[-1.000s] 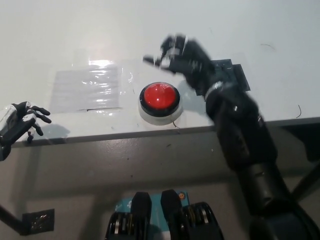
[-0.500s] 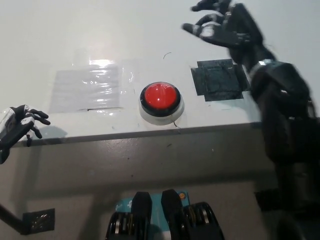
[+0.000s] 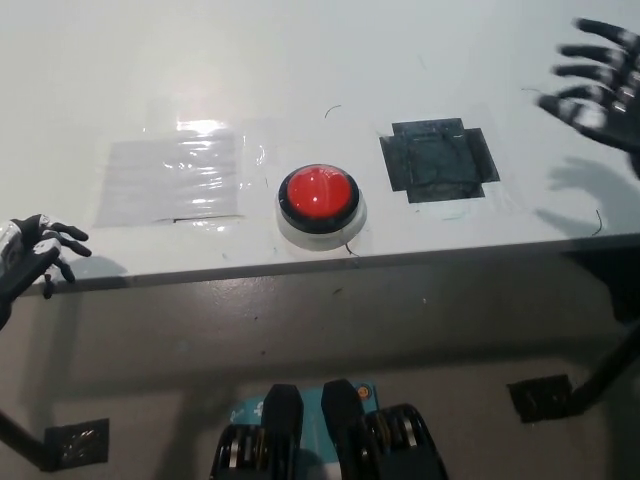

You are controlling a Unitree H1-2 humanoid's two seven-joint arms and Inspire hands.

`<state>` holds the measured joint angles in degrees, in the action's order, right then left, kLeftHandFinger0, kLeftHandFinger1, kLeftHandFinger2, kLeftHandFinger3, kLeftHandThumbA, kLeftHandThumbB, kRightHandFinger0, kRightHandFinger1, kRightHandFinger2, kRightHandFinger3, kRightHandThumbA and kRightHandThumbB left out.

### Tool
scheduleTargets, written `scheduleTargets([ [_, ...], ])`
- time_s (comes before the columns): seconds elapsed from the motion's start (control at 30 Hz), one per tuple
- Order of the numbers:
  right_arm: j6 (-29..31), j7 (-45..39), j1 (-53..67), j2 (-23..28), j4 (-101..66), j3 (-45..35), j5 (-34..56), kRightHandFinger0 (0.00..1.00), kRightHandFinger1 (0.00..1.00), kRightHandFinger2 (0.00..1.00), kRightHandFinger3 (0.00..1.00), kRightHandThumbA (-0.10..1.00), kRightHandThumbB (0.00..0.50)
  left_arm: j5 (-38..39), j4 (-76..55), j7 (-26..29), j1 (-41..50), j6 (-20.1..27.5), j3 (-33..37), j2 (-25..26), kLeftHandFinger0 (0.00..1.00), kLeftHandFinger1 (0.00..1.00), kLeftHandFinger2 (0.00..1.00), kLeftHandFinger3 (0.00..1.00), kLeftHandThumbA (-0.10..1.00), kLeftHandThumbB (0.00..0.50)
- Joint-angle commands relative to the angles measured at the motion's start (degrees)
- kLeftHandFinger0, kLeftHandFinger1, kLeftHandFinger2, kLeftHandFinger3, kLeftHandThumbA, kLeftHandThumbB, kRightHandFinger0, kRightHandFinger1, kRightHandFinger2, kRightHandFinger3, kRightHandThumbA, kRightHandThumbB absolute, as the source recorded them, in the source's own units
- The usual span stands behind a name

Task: The robot uses its right hand to make a fist and press the red button kept in the middle of the desk

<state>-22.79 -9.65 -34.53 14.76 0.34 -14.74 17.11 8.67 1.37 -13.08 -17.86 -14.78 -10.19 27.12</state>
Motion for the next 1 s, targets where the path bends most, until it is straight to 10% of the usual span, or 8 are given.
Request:
scheduleTargets([
  [0.0,-0.88,0.32,2.22,2.14,-4.39,-3.75,3.99,0.42,0.57,0.61,0.76,1.00,0.365,0.65,-2.62,0.12,-0.21,0.22,-1.16,1.08,0.15,0.29,0.43,0.58,0.53,0.000],
  [0.97,1.82,4.55,12.50,-0.27,-4.31,-6.50,2.77,0.31,0.49,0.57,0.74,1.00,0.382,0.60,-3.24,0.53,-0.24,-0.12,-1.49,0.66,0.14,0.30,0.44,0.59,0.54,0.000],
])
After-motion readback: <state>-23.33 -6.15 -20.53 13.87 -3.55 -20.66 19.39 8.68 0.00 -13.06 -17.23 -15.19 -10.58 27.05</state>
